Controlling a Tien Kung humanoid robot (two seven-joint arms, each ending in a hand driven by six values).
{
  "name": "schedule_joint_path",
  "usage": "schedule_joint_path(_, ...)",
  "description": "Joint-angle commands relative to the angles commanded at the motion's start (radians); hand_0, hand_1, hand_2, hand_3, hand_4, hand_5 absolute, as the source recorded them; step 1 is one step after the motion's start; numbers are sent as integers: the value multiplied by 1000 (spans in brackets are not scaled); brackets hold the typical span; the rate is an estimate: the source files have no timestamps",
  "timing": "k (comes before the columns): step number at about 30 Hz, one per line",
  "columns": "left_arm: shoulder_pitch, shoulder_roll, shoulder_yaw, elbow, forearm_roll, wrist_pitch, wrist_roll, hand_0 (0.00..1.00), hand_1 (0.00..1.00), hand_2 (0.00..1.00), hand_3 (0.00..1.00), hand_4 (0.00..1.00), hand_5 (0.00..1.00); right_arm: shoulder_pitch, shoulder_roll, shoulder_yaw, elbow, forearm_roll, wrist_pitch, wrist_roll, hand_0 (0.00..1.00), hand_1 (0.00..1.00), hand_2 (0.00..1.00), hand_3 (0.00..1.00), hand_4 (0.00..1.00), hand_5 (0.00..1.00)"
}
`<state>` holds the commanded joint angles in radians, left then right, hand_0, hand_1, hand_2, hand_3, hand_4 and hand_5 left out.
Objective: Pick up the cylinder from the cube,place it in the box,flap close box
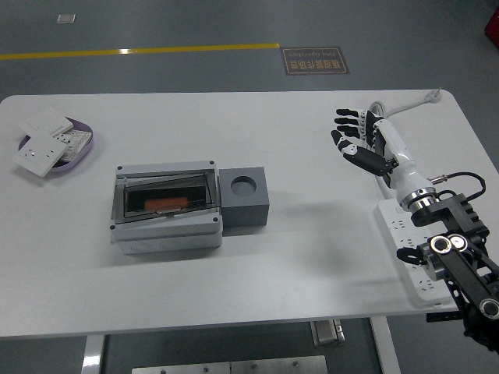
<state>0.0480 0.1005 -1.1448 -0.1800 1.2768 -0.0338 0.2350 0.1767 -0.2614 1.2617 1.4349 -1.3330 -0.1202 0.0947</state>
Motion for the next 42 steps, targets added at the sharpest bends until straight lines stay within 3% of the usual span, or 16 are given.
schedule_joint_path(42,-3,-11,-15,0,7,3,-1,604,585,592,584,643,206,-2,11,30,-20,-14,-1,9,800,714,717,699,648,213)
